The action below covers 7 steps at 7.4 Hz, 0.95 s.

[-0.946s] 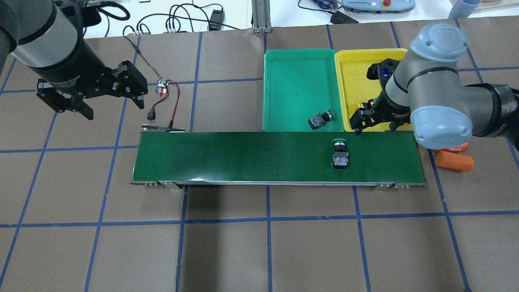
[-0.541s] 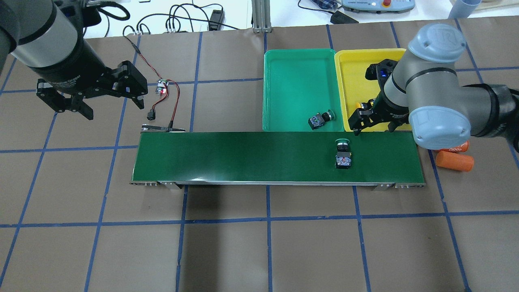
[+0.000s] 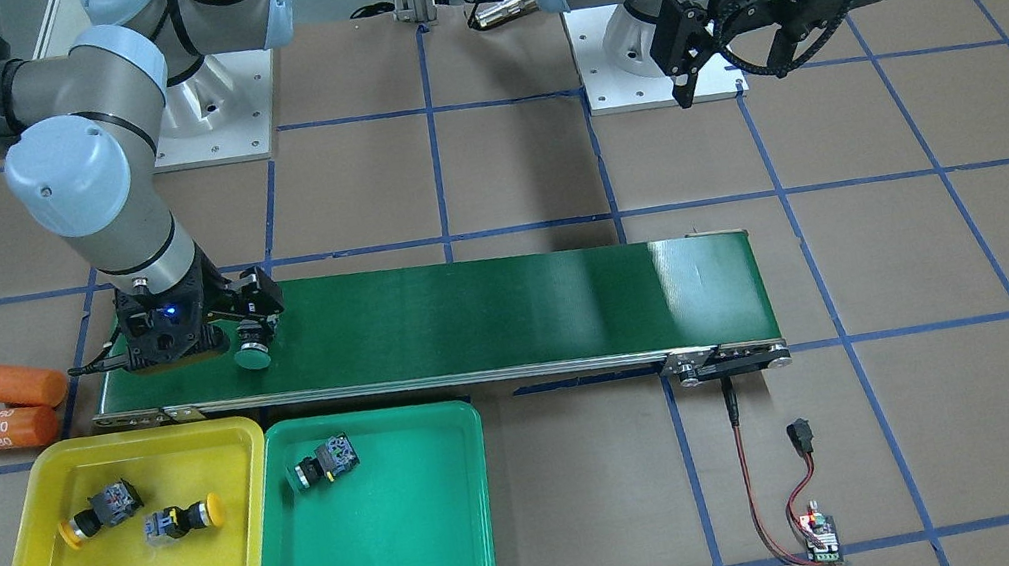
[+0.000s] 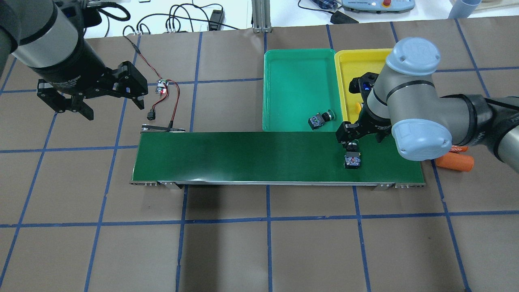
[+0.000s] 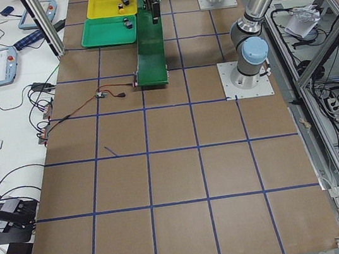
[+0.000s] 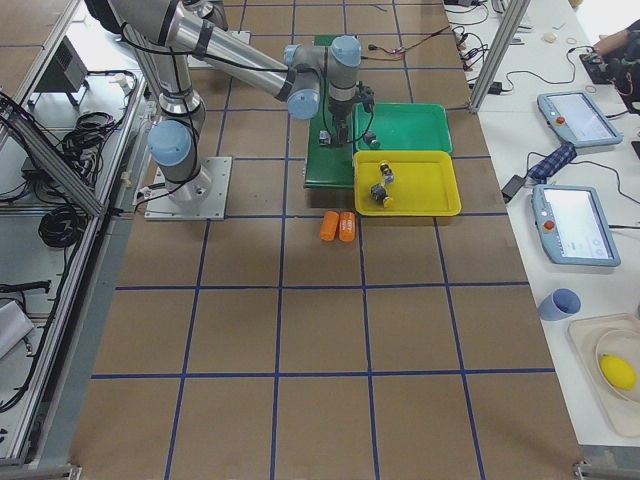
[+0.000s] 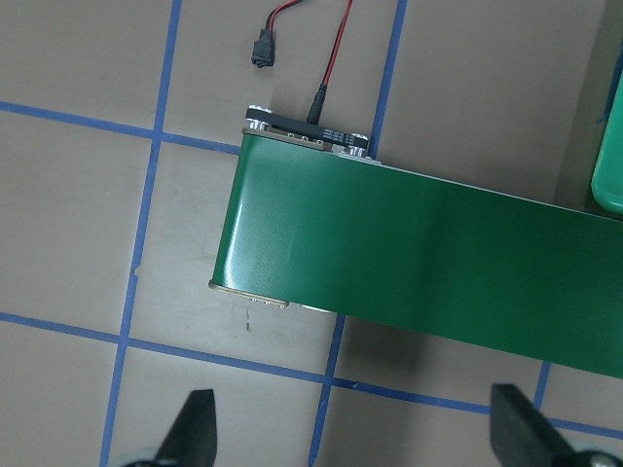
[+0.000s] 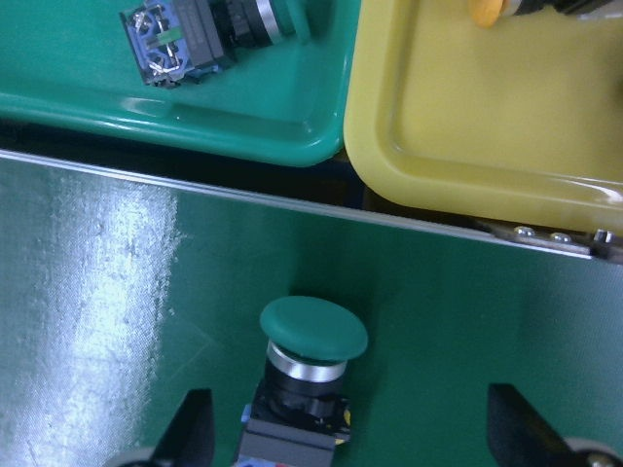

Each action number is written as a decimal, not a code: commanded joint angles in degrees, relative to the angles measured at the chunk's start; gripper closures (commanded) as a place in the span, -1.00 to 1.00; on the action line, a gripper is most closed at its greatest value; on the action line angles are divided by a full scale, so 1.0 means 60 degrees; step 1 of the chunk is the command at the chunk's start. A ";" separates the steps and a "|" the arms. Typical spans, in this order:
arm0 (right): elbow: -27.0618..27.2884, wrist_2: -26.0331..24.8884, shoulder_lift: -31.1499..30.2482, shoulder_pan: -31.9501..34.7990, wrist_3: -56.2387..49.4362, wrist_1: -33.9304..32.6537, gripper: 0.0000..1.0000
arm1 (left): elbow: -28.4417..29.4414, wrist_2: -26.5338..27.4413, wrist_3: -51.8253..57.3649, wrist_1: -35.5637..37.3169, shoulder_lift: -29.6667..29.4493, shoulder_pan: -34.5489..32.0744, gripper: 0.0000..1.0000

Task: Sort buttons by color to trays
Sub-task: 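Lower the right gripper onto the green-capped button and grasp it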

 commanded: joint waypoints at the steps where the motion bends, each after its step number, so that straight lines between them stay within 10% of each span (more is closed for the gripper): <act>1: 0.0295 0.0002 -0.0067 0.0012 0.0037 -0.0032 -1.00 | -0.0013 0.0000 0.0007 0.0000 0.0012 0.0000 -1.00; 4: 0.0560 -0.0027 0.0006 0.0012 0.0022 -0.0281 -1.00 | -0.0013 0.0000 0.0021 0.0000 0.0012 0.0000 -1.00; 7: 0.0589 -0.0202 0.0021 0.0012 0.0007 -0.0252 0.15 | -0.0013 0.0000 0.0007 0.0000 0.0012 0.0000 -1.00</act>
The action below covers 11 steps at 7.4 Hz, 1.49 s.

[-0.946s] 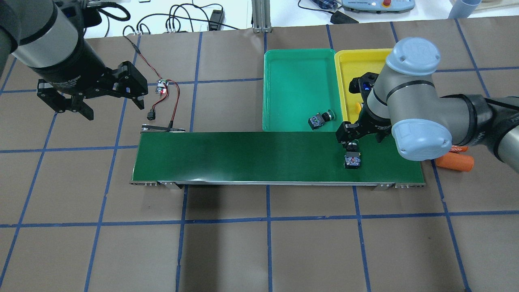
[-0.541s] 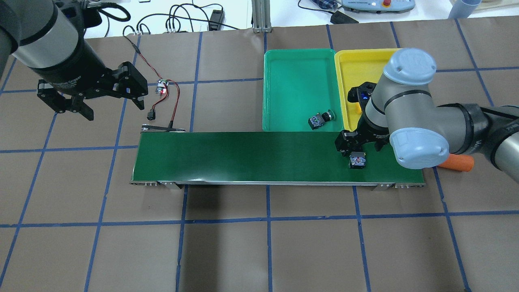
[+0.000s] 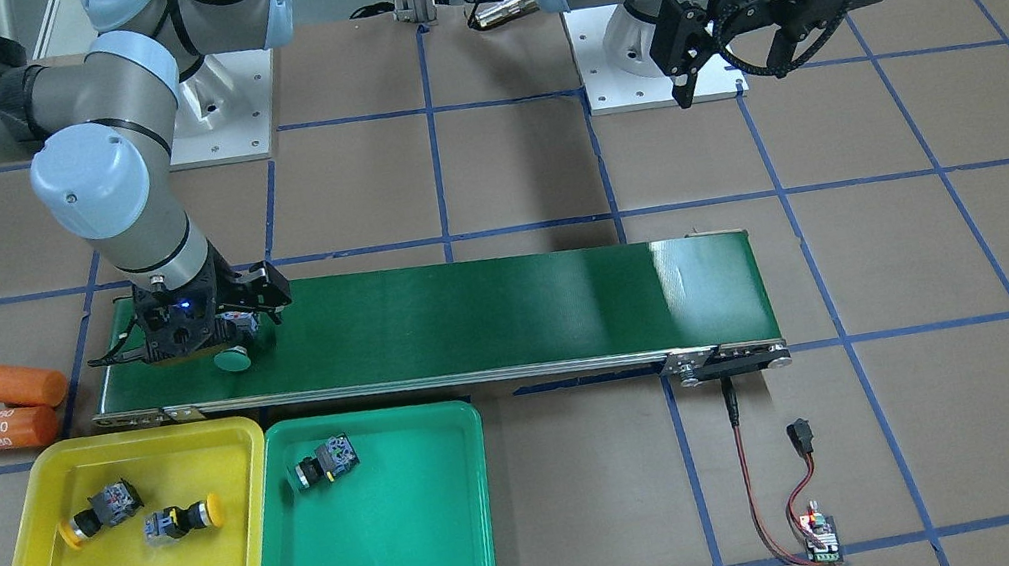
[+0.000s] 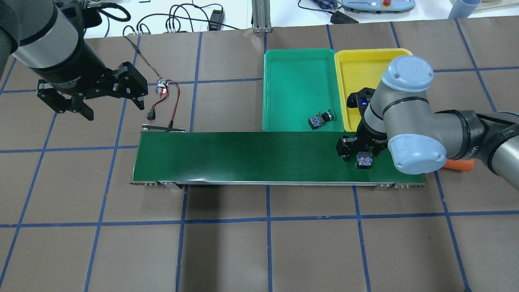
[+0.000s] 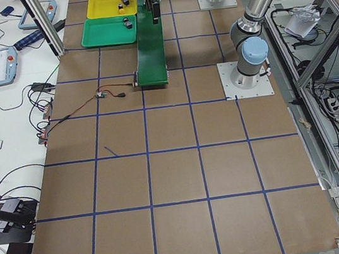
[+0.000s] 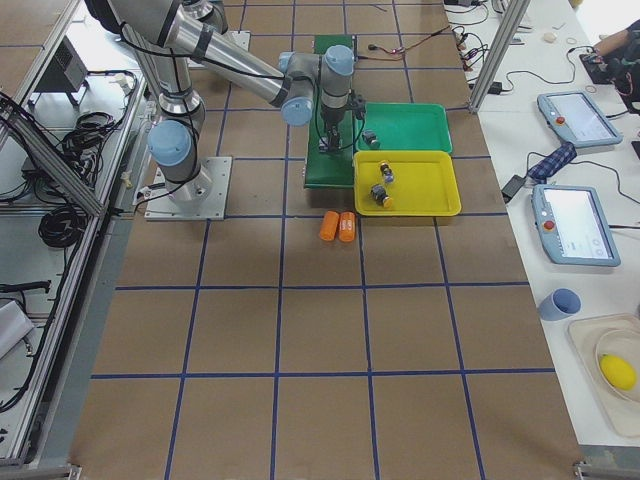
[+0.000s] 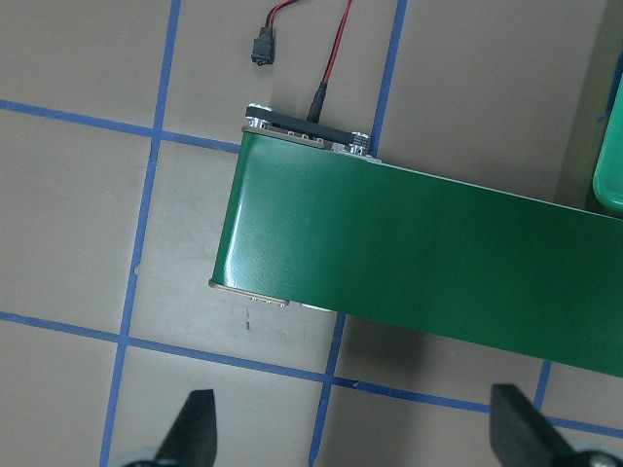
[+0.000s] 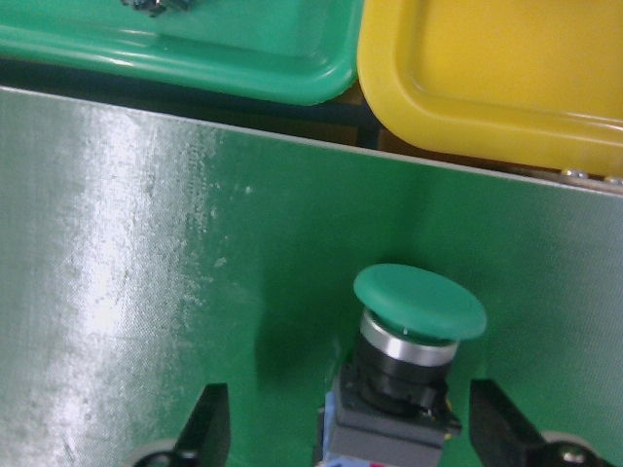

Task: Sort buttons by color to trays
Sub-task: 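Lower the right gripper onto the green-capped button and grasp it, then place the green-capped button in the green tray and open the right gripper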

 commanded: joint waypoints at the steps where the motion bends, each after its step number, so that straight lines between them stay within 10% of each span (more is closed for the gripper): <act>1: 0.0016 -0.0203 0.0051 0.0000 -0.0011 0.0020 0.37 | 0.0000 0.0000 -0.0011 0.0000 0.0001 0.0000 -1.00; 5: -0.0391 -0.0365 0.0066 0.0015 0.0047 -0.0082 0.54 | 0.0000 0.0000 0.0019 0.0000 0.0001 0.0000 -1.00; 11: -0.5105 -0.0538 0.3532 0.1957 0.1769 0.0035 0.23 | -0.0015 0.0000 0.0062 0.0014 0.0001 0.0014 -1.00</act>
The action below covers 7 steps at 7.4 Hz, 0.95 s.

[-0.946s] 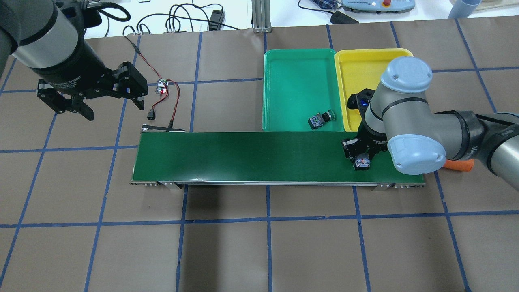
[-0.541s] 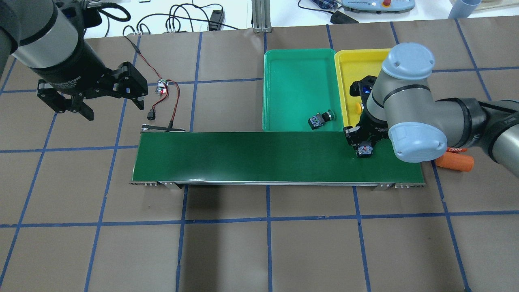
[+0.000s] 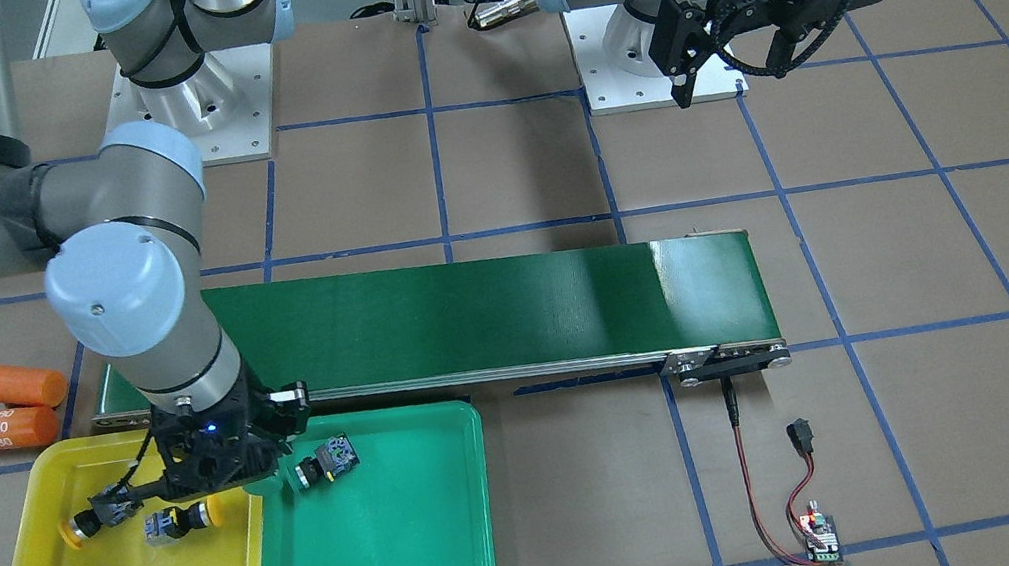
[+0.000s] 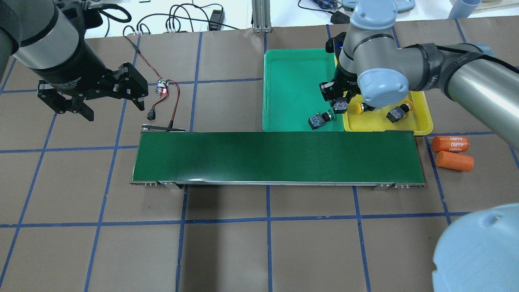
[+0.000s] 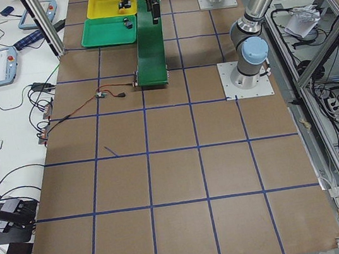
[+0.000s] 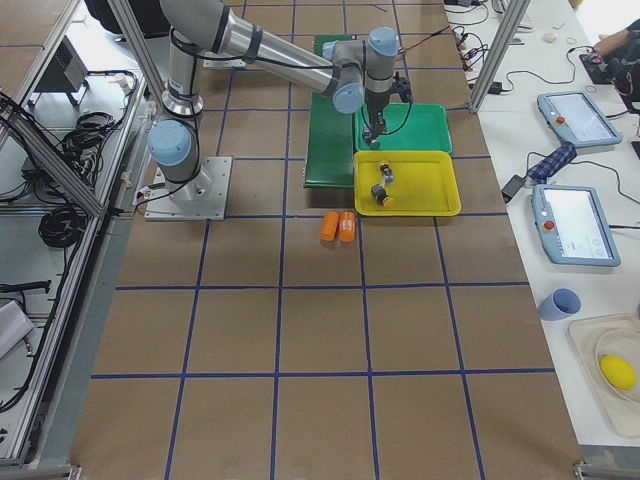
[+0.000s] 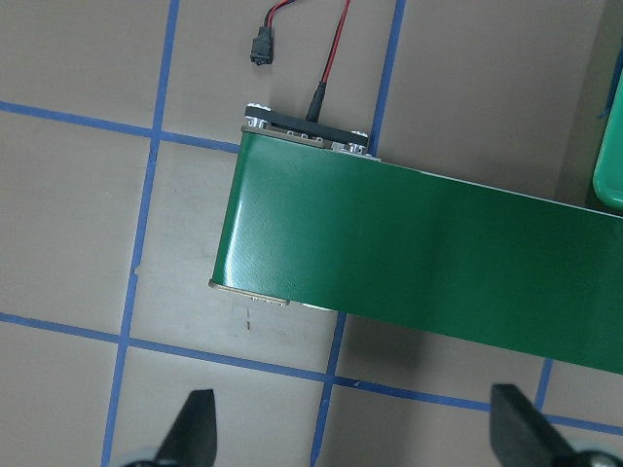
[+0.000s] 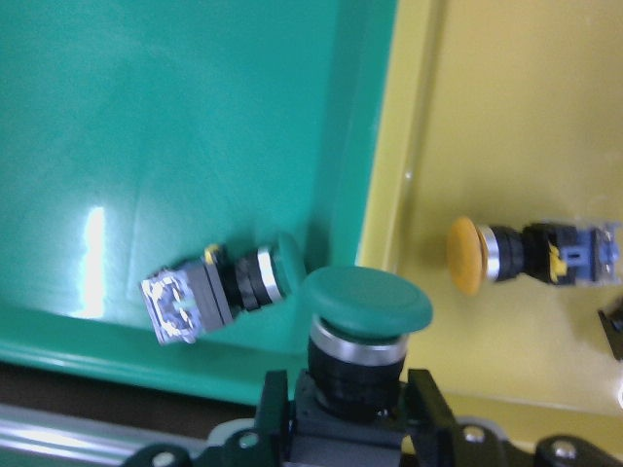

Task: Sort buttons by color to trays
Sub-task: 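Place the green-capped button in the green tray and open the right gripper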

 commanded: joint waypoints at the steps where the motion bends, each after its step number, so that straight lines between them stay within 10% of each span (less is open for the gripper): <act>1: -0.1016 -0.0345 0.0908 0.0999 0.1401 -0.0012 0.09 | 0.0009 0.0000 0.0036 0.0142 0.0000 0.0012 -1.00; 4: -0.0944 -0.0390 0.0851 0.0987 0.1890 0.0075 -0.96 | 0.0009 -0.0015 0.0021 0.0173 0.0000 0.0012 -1.00; 7: -0.1076 -0.0288 -0.0767 0.0680 0.1715 0.1958 -1.00 | 0.0009 -0.0015 0.0022 0.0187 0.0000 0.0012 -1.00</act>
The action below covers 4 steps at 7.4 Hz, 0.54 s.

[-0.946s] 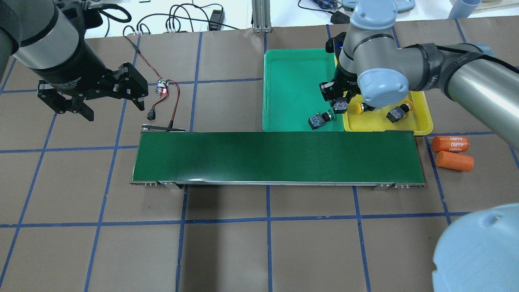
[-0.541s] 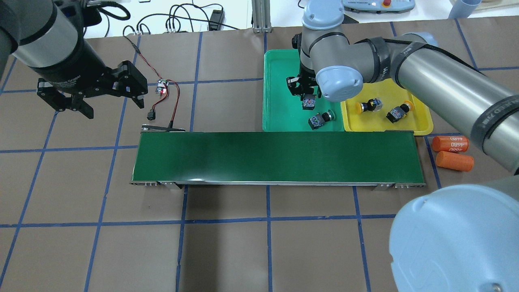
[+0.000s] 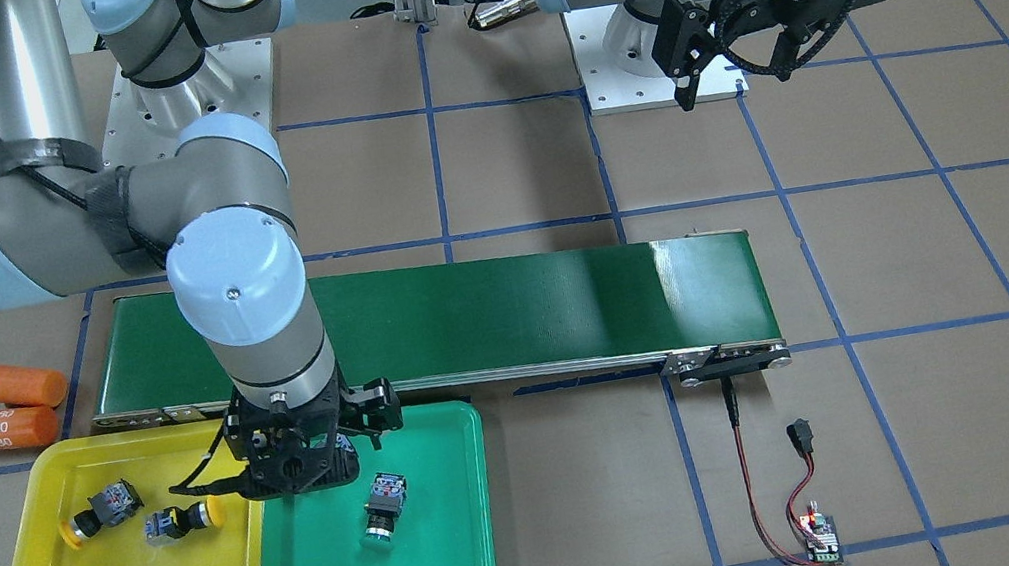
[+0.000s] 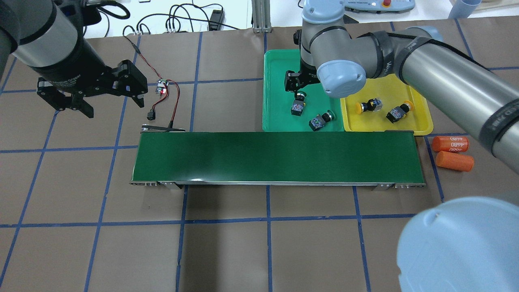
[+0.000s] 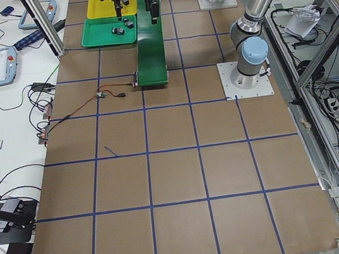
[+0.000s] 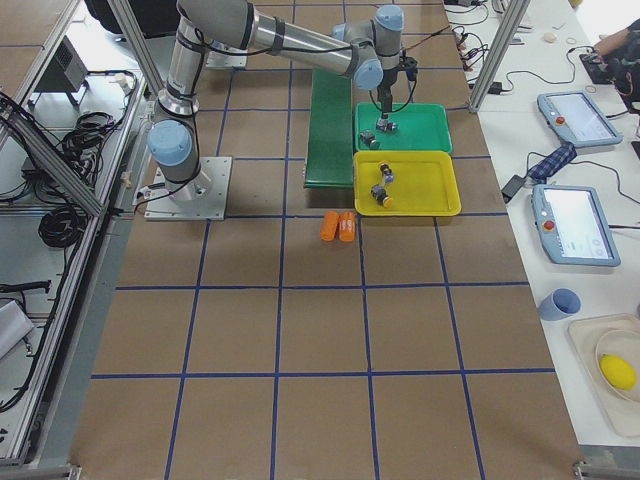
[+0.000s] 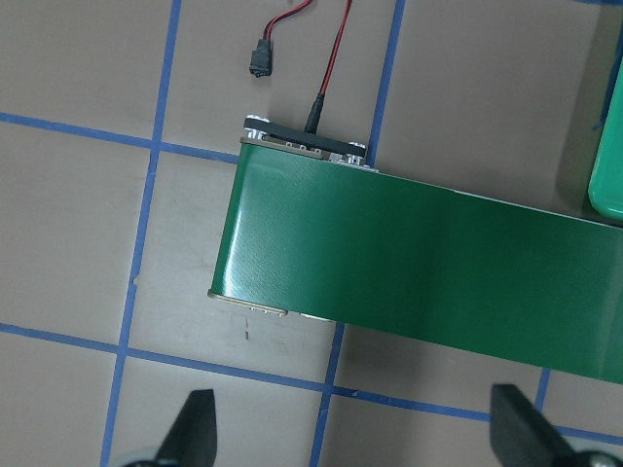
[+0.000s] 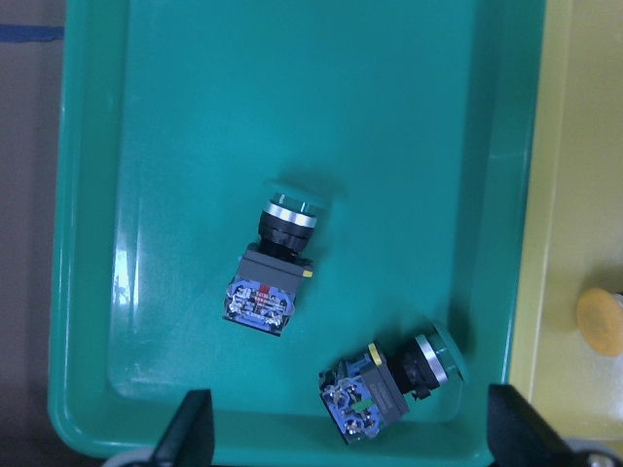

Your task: Sort buttons by color to trays

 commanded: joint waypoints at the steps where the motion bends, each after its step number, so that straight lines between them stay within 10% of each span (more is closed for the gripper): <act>1: -0.0053 0.0083 -0.1518 -0.0333 -0.0096 0.1675 -1.00 | 0.0004 0.0000 0.0044 0.0003 0.0000 0.0000 -1.00; 4: -0.0215 0.0127 -0.3787 -0.0775 -0.0111 0.4575 -1.00 | 0.0004 0.0000 0.0030 0.0003 0.0000 0.0000 -1.00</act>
